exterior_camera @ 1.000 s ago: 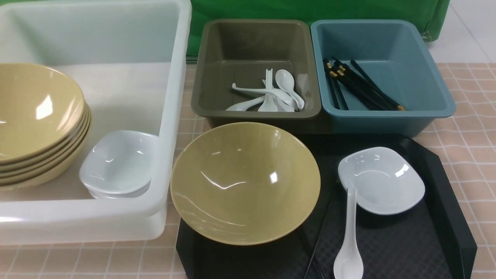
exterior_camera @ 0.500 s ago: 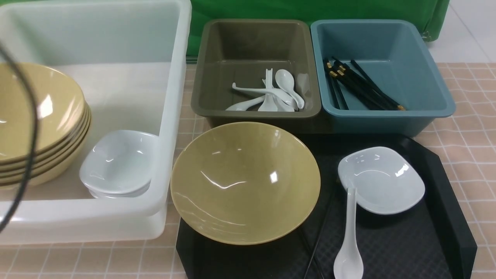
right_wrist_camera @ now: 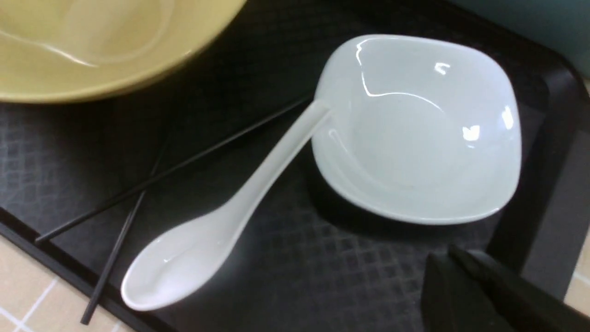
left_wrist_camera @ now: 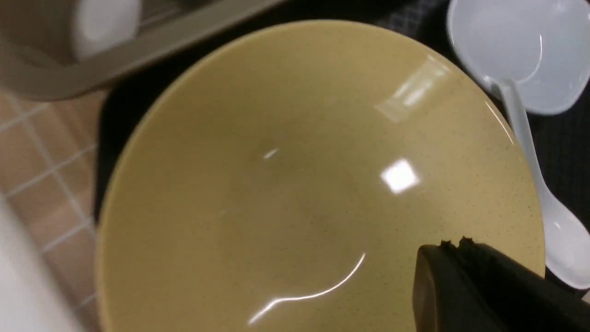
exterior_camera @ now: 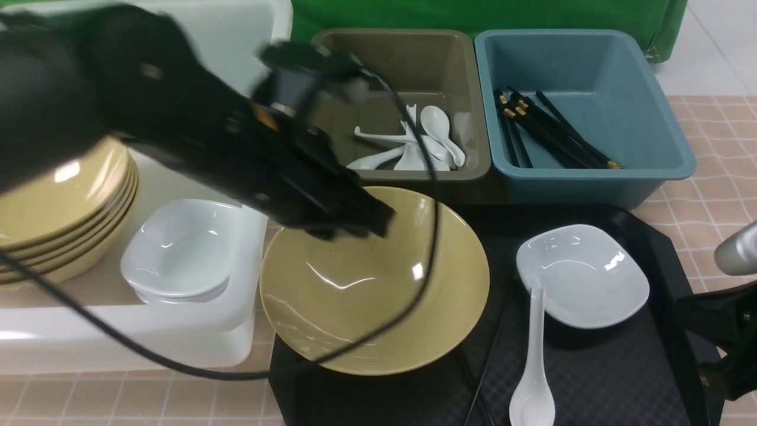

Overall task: On brown table put chopsticks spoon bowls plates into blue grey white boxes.
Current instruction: 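Grasp the large bowl on the tray by its rim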

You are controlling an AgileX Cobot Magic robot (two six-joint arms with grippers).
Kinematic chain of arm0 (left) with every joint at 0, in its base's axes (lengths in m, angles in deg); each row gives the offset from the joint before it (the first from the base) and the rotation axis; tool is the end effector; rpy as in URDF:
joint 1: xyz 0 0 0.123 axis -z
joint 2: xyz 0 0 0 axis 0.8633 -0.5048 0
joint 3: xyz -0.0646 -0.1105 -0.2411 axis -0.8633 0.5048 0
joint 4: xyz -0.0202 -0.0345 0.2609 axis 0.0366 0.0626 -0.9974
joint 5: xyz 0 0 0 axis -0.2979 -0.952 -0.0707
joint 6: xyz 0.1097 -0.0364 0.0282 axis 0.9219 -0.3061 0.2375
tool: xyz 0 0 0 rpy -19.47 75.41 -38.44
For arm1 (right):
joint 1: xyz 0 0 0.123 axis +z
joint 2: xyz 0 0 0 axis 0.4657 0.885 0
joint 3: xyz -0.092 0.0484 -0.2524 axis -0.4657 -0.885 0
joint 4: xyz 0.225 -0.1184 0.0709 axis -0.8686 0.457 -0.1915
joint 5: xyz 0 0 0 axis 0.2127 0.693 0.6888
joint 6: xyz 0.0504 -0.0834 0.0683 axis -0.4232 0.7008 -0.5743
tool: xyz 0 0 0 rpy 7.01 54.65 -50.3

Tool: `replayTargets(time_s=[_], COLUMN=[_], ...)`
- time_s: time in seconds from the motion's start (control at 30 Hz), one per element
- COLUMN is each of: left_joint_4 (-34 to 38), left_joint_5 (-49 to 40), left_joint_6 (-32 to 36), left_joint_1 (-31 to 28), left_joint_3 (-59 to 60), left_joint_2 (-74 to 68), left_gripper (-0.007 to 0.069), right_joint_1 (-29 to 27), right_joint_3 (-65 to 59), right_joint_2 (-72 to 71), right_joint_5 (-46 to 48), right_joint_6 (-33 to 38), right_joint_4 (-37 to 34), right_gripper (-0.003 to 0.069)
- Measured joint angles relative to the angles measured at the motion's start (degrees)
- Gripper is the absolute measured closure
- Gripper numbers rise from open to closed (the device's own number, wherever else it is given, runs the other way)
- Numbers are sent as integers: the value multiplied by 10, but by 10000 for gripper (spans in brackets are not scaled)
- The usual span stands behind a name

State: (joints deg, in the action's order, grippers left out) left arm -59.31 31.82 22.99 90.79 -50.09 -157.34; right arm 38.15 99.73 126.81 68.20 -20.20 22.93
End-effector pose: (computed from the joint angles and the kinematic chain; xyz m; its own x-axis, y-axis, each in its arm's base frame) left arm 0.2858 -0.2026 0.2582 -0.7060 0.4489 -0.5478 0.6199 0.7658 -0.1713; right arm 0.1935 0.0586 0.2217 -0.6091 -0.3428 -0.7151 -0.4625 0.8861 -0.0308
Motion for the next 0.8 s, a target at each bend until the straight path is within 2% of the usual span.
replayTargets(time_s=[0.2,0.5,0.67,0.8], left_joint_4=[4,46,62,34], left_joint_5=[9,15,7,-30], left_joint_6=[-9,2,15,16], left_joint_1=[55,125,140,133], left_joint_3=[-29,-92,-141,-184], left_joint_2=[-116,-195,-199,-197], left_gripper=[631,631,631,630], right_joint_1=[0,0,0,0], right_joint_3=[0,0,0,0], right_joint_2=[1,1,1,2], right_joint_5=[0,-4,1,1], right_joint_6=[0,-4,-4,-4], right_joint_4=[-2,-4,-4,-4], right_gripper=[621,620,619,617])
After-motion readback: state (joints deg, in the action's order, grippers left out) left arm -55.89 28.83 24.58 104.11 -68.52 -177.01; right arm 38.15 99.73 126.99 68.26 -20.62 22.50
